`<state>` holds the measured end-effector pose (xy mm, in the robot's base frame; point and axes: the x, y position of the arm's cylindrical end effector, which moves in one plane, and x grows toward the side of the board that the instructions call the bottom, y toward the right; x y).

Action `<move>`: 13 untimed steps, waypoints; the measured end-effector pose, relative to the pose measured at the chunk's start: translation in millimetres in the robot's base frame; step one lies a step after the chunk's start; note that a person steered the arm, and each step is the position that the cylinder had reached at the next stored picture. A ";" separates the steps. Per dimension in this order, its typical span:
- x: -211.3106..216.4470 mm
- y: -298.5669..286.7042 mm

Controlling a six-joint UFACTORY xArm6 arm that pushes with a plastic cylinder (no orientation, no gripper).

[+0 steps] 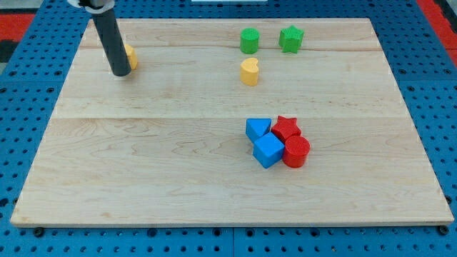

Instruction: Push the yellow heart towards the yellow hexagon

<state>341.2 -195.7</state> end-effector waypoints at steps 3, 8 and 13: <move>-60.7 -0.2; 54.3 297.1; 5.3 144.0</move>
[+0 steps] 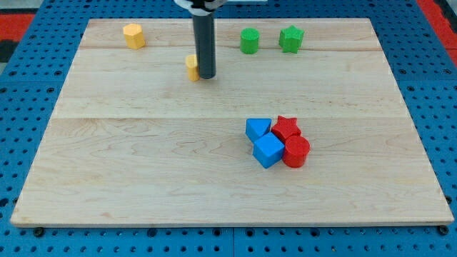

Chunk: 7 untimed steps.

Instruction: Push the yellow heart towards the yellow hexagon

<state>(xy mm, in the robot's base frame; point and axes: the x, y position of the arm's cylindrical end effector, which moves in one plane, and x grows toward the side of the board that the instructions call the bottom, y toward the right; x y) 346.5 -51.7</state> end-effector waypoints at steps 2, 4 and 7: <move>-4.6 -38.4; -48.5 -45.2; -61.6 -44.6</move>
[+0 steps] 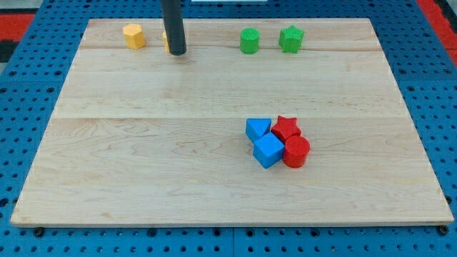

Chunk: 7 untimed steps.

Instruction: Push the yellow heart towards the yellow hexagon

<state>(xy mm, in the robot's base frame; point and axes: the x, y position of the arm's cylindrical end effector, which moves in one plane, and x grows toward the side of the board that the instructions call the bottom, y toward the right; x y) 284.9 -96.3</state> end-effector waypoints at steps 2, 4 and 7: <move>-6.5 0.0; -6.5 -16.9; -8.5 -19.9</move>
